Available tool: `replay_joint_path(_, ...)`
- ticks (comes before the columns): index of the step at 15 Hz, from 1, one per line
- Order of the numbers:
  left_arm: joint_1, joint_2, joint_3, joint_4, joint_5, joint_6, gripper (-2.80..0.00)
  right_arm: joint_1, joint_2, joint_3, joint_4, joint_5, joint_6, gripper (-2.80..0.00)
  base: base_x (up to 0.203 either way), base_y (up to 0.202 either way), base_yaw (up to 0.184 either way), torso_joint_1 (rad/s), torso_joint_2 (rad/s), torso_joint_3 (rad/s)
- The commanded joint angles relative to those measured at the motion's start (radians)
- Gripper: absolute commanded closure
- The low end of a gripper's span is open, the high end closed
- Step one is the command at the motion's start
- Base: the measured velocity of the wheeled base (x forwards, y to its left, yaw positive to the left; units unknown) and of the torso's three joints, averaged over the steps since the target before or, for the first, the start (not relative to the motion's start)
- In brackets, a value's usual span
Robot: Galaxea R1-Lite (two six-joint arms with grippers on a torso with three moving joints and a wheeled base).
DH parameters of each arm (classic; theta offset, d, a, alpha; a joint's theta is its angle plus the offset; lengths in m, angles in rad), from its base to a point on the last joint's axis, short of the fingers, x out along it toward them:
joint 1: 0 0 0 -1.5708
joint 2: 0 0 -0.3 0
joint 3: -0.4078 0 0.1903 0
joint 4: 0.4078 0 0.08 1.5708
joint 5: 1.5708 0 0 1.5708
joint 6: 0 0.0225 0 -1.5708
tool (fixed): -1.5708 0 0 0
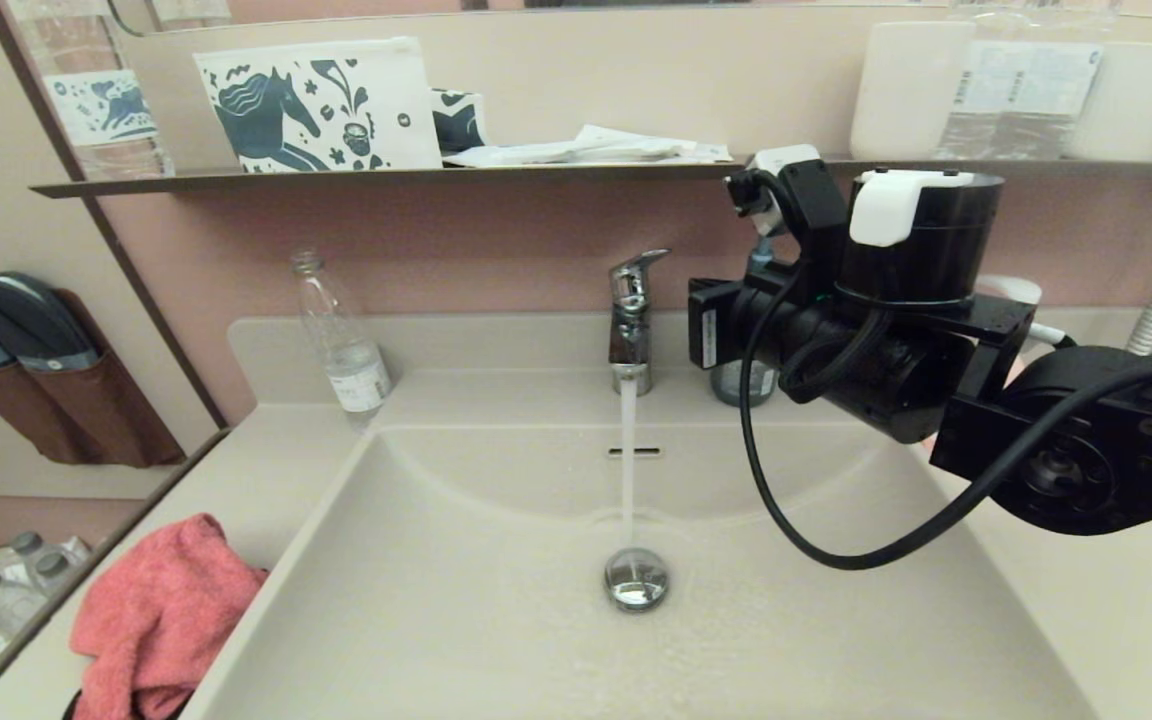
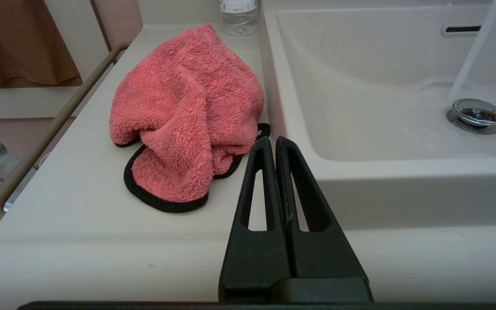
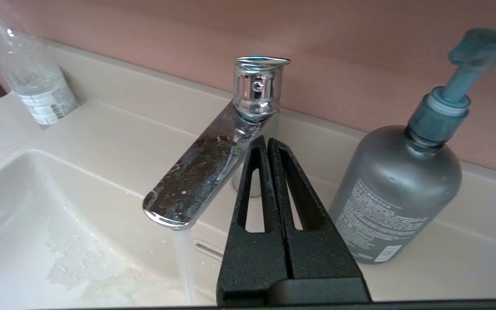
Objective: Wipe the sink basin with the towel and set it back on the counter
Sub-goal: Turn off the faucet
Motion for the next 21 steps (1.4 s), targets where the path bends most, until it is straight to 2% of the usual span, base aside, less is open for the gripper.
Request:
replay_joint_path(1, 0.0, 0.0, 0.0, 0.0, 0.0, 0.0, 0.0, 0.001, -0.003, -0.004, -0.004, -0.002, -0.003, 0.0, 0.0, 0.0, 0.0, 0.0, 0.0, 0.0)
replay_joint_path(6, 0.0, 0.0, 0.0, 0.0, 0.0, 0.0, 0.0, 0.0, 0.002, -0.024, -0.005, -0.001, -0.015, 0.0, 0.0, 0.0, 0.0, 0.0, 0.0, 0.0)
replay_joint_path(11, 0.0, 0.0, 0.0, 0.0, 0.0, 0.0, 0.0, 0.0, 0.049, -0.105, -0.008, -0.001, -0.015, 0.0, 0.0, 0.0, 0.0, 0.0, 0.0, 0.0)
replay_joint_path(21, 0.0, 0.0, 0.0, 0.0, 0.0, 0.0, 0.0, -0.009, 0.269, -0.431, 0.001, -0.007, -0.085, 0.0, 0.0, 0.0, 0.0, 0.0, 0.0, 0.0)
